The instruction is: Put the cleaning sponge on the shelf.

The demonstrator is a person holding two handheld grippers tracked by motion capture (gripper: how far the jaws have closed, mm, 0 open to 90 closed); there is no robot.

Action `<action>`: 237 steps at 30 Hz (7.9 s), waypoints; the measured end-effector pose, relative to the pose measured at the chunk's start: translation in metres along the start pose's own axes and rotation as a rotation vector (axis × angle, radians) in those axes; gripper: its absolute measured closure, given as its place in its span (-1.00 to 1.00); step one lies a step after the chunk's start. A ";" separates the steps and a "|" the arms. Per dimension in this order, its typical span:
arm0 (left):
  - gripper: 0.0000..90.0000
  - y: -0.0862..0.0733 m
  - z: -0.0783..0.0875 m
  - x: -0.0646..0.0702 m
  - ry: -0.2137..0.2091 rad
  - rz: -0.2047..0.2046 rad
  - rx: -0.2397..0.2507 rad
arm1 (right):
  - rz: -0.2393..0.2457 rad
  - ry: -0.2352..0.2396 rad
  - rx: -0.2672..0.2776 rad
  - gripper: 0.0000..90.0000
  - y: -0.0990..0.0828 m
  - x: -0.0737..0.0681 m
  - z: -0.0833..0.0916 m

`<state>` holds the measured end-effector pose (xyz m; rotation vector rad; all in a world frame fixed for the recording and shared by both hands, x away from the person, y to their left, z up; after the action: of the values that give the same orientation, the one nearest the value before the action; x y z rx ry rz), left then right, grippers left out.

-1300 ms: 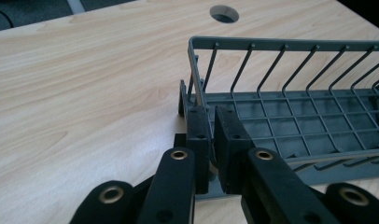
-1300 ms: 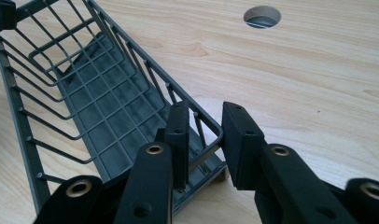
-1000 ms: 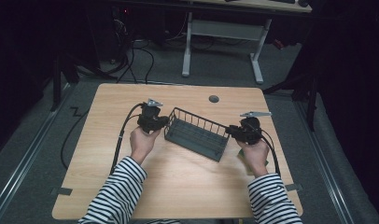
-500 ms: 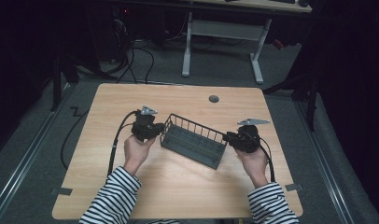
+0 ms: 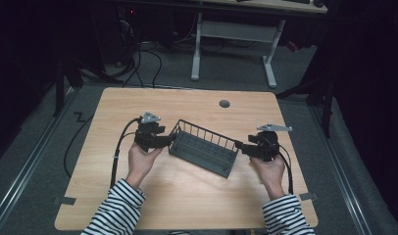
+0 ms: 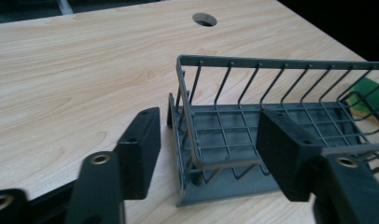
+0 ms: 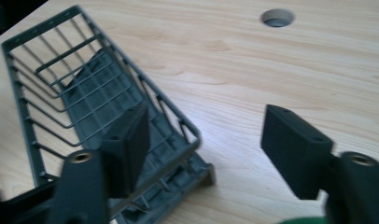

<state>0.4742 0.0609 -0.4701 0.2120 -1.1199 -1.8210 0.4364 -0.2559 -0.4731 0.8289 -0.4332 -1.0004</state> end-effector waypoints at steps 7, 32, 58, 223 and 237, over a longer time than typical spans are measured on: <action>-0.24 -0.029 0.027 -0.013 0.031 0.026 0.032 | -0.020 -0.057 0.061 -0.40 -0.013 0.011 0.022; -0.28 -0.122 0.043 -0.084 0.275 0.091 -0.027 | -0.064 -0.157 0.017 -0.42 -0.086 0.046 0.036; -0.36 -0.133 0.035 -0.081 0.319 0.036 -0.046 | -0.019 -0.198 -0.150 -0.42 -0.112 0.055 0.005; -0.37 -0.132 0.035 -0.081 0.322 0.037 -0.043 | 0.114 0.030 0.169 -0.19 -0.010 -0.001 0.088; -0.37 -0.132 0.035 -0.081 0.322 0.036 -0.045 | 0.076 0.011 0.168 -0.21 -0.039 0.002 0.094</action>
<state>0.4142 0.1623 -0.5767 0.4386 -0.8512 -1.7048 0.3532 -0.3070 -0.4446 0.9608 -0.5406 -0.8970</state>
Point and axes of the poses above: each handheld gripper's, and its own axes: z roughly backward along the jaws, y roughly out of its top, x roughly to its right, the point moved 6 cm from there along -z, roughly forward along the jaws, and after that the axes turned 9 degrees about z, right-handed, at the moved point
